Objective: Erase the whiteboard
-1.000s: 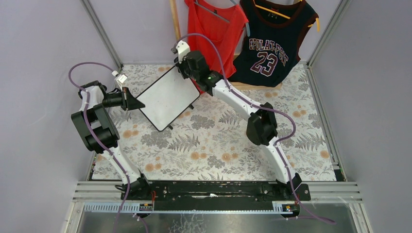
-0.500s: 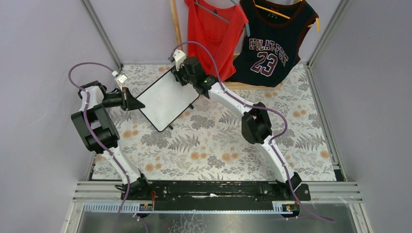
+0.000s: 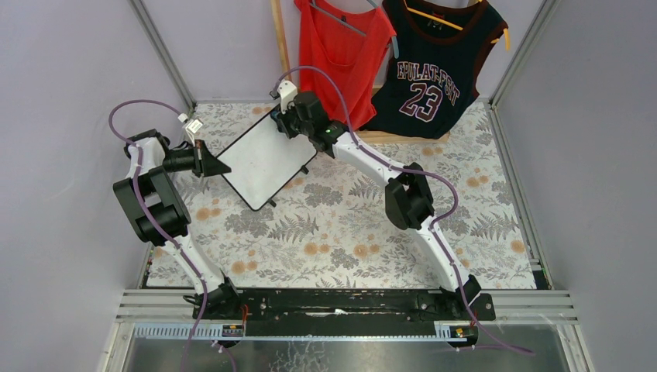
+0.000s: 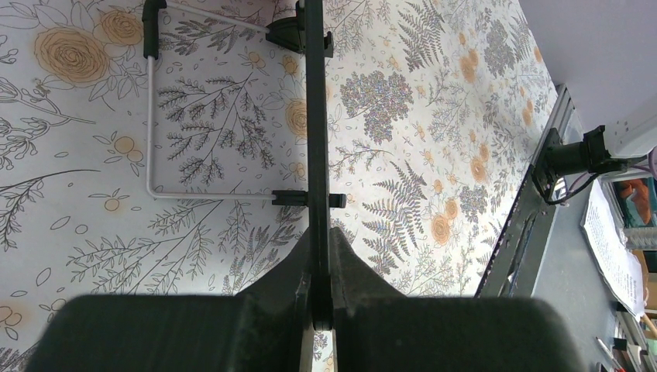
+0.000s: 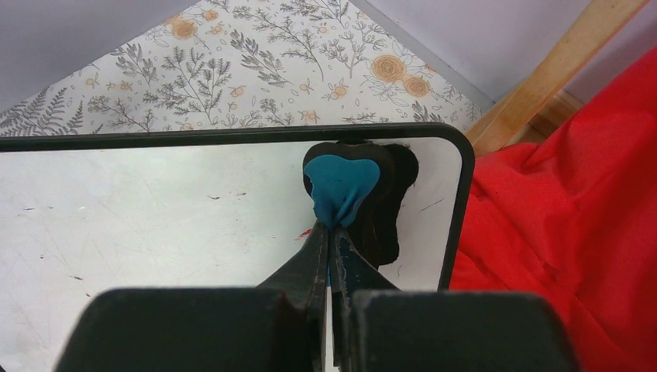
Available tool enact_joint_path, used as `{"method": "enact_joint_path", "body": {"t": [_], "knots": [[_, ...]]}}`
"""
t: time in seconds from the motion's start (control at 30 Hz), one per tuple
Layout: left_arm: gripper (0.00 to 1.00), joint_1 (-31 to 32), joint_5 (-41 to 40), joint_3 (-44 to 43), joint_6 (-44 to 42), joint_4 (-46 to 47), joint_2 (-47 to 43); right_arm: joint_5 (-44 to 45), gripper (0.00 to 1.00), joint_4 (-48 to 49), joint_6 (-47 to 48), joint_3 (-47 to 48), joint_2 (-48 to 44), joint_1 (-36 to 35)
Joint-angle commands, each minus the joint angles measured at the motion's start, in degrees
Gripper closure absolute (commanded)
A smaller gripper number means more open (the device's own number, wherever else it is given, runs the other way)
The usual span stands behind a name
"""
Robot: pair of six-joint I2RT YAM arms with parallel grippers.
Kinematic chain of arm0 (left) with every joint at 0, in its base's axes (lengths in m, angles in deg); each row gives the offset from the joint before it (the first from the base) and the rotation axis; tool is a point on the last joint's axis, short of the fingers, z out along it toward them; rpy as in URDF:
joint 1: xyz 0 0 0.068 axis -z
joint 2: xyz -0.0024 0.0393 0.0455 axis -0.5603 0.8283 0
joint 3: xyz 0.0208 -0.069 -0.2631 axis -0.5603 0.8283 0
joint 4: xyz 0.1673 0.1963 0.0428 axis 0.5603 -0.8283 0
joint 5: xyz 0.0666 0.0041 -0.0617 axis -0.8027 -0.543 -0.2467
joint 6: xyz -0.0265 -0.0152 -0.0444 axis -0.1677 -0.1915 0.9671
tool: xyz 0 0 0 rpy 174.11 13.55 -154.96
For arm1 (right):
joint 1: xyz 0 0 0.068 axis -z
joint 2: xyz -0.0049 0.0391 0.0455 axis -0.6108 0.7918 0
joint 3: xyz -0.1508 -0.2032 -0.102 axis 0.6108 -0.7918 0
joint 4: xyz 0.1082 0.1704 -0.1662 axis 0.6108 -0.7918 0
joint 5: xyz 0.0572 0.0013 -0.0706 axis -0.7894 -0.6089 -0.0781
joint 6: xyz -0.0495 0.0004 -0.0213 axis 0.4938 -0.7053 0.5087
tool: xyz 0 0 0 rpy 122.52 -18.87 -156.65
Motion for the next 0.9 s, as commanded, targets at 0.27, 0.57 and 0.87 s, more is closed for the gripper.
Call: {"method": "enact_joint_path", "body": {"t": [0.27,0.57,0.87], "knots": [[1.00,0.6,-3.1,0.9,-3.2,0.0,-0.4,-4.5,1.00,2.8,-2.3,-3.4,-2.6,-6.3],[1.00,0.7,-3.4,1.1,-3.2,-0.1,-0.6,-0.6,1.00,0.4,-0.7,-0.6,-0.8,-2.9],[1.00,0.6,-3.4,0.4,-2.9,0.0,-0.4,1.0,1.00,-0.7,0.2,-0.7,-1.2,3.4]]}}
